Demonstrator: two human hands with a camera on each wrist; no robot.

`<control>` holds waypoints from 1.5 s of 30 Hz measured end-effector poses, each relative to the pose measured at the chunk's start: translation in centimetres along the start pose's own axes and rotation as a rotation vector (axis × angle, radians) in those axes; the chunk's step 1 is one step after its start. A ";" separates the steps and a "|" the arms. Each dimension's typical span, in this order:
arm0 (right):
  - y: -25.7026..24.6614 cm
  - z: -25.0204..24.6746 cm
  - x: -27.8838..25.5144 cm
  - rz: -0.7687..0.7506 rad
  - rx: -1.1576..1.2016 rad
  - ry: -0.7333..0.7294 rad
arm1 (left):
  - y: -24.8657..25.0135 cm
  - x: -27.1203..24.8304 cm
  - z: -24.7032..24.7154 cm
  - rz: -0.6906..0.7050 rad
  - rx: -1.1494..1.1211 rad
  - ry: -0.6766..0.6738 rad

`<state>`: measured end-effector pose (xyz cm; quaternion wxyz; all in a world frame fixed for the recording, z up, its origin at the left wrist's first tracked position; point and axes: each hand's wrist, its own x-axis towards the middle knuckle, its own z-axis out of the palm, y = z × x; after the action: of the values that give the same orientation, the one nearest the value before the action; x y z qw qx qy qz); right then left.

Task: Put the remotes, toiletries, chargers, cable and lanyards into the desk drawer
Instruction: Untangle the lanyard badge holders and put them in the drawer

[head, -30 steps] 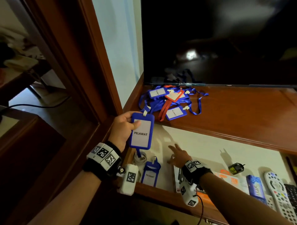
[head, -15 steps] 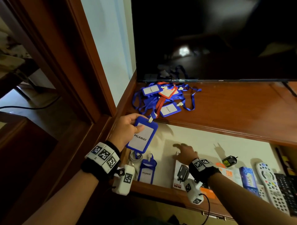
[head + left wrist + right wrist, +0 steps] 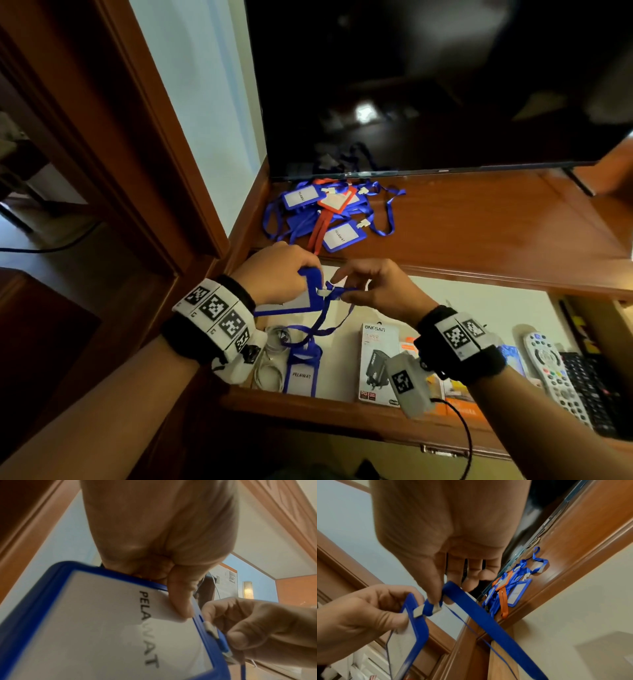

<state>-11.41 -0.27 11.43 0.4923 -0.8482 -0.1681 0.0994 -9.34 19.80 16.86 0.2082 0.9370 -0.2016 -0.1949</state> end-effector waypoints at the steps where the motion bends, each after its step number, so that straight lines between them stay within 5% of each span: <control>1: 0.0 0.2 -0.2 -0.003 0.012 0.030 | 0.1 0.0 -0.2 0.003 0.022 -0.002; 9: -0.4 1.6 -0.7 -0.037 0.015 0.436 | 0.2 0.4 -1.9 -0.043 -0.042 0.033; 13: -0.7 2.2 -1.2 -0.237 -0.205 0.589 | -0.1 0.4 -2.0 -0.107 -0.186 0.076; 21: -1.4 1.7 -1.0 -0.244 -0.214 0.445 | -0.6 -0.3 -2.3 -0.059 -0.126 0.136; 30: -2.3 0.9 -0.1 -0.433 -0.303 0.255 | -0.2 -0.3 -3.2 -0.088 -0.232 -0.035; 35: -3.3 0.5 -0.4 -0.195 0.002 0.026 | -1.2 -0.1 -2.9 -0.038 -0.413 -0.326; 38: -3.3 0.6 -0.9 -0.058 0.212 -0.062 | -1.8 -0.1 -2.8 -0.026 -0.586 -0.365; 42: -3.5 1.0 -1.3 0.003 0.275 0.031 | -2.3 0.0 -1.9 -0.024 -0.766 -0.277; 45: -3.8 1.2 -1.0 0.084 0.369 0.157 | -1.8 0.0 -0.8 0.044 -0.659 -0.287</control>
<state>-13.44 2.01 14.12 0.6466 -0.7549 -0.0727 0.0824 -8.41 21.56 16.70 0.4727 0.7782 -0.1755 -0.3743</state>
